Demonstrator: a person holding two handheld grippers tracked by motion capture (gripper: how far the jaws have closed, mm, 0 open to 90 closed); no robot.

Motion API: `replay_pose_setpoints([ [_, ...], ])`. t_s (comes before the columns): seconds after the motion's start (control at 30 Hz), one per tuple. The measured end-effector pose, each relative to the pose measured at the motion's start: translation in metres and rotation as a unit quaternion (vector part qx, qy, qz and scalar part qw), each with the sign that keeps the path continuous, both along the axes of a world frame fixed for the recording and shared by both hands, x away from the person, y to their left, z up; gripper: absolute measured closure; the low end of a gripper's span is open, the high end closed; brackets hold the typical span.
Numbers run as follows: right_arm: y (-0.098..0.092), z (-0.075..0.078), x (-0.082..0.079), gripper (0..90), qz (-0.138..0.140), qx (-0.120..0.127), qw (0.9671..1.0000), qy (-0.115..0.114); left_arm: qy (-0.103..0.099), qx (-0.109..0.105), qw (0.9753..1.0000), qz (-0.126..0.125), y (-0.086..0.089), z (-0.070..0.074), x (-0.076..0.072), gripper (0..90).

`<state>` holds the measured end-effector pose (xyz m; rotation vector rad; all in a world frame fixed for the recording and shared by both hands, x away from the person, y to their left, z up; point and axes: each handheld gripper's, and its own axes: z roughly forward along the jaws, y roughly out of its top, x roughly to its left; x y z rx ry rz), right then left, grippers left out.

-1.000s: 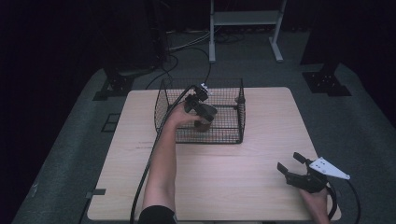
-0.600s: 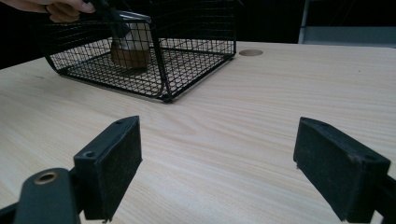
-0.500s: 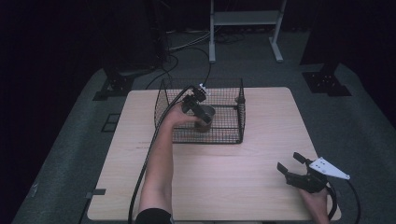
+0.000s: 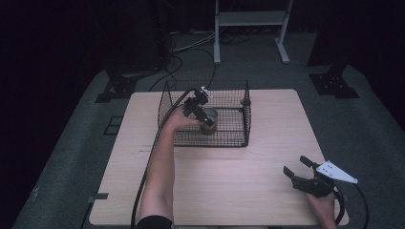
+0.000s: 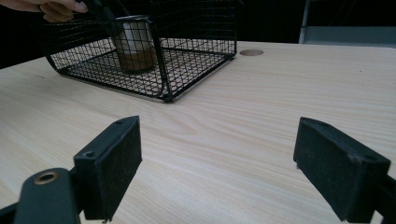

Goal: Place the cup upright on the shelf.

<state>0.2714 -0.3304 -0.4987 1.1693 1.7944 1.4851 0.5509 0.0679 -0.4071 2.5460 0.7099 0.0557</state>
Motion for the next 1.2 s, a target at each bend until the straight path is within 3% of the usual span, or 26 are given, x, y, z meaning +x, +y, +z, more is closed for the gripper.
replay_pose_setpoints([
  [0.57,0.0,0.0,0.001,14.5,-0.001,0.002,1.0,0.0,-0.022,-0.024,0.9995,0.006,0.008,0.017,-0.008,8.8],
  [0.83,0.0,0.0,0.001,14.5,0.001,0.002,1.0,0.0,-0.041,-0.024,0.9989,0.006,0.009,0.024,-0.011,8.2],
  [1.2,-0.001,0.0,0.001,14.5,-0.003,0.004,1.0,0.001,-0.066,-0.042,0.9969,0.003,0.014,0.043,-0.023,8.2],
])
